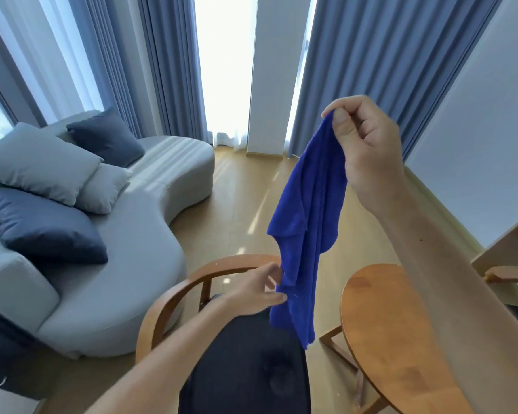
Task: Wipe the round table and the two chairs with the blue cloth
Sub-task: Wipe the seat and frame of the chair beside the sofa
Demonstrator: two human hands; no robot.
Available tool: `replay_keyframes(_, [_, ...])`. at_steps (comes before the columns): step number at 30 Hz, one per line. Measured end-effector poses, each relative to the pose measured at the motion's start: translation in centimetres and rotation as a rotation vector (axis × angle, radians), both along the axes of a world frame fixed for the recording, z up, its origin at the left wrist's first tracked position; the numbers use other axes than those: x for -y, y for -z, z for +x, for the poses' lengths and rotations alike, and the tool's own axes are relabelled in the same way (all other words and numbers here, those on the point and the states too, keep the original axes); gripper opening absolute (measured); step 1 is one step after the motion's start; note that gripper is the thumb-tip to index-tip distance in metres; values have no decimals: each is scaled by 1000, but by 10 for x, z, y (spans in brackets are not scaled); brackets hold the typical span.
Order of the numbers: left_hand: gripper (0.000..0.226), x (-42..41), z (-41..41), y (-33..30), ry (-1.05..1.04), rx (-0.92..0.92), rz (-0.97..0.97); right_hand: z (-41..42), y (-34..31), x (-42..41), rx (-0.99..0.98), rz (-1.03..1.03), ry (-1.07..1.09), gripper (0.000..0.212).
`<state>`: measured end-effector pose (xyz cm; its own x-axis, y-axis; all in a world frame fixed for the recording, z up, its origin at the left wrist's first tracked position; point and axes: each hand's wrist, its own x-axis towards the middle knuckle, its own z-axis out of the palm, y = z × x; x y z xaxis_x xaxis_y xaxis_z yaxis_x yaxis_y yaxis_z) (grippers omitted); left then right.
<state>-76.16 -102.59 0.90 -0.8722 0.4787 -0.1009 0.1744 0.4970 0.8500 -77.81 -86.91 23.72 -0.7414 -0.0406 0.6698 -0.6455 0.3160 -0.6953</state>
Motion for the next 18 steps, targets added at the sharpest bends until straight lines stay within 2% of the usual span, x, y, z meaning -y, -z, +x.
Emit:
replay_keyframes(2, [27, -13, 3, 16, -12, 29, -6, 0, -6, -6, -13, -37, 17, 22])
replay_keyframes(5, [5, -25, 2, 31, -96, 23, -34, 1, -13, -16, -36, -96, 31, 22])
replay_keyframes(8, [12, -23, -3, 37, -168, -24, -58, 0, -17, -32, -55, -105, 90, 22])
replay_keyframes(12, [14, 17, -21, 24, -349, -76, -136, -5, -8, -83, -27, -119, 331, 20])
replay_keyframes(15, [19, 59, -36, -5, -497, -222, -127, -4, 18, -125, 85, -121, 466, 22])
replay_keyframes(18, [20, 83, -45, -36, -528, -369, -145, 0, 52, -150, 212, -78, 554, 16])
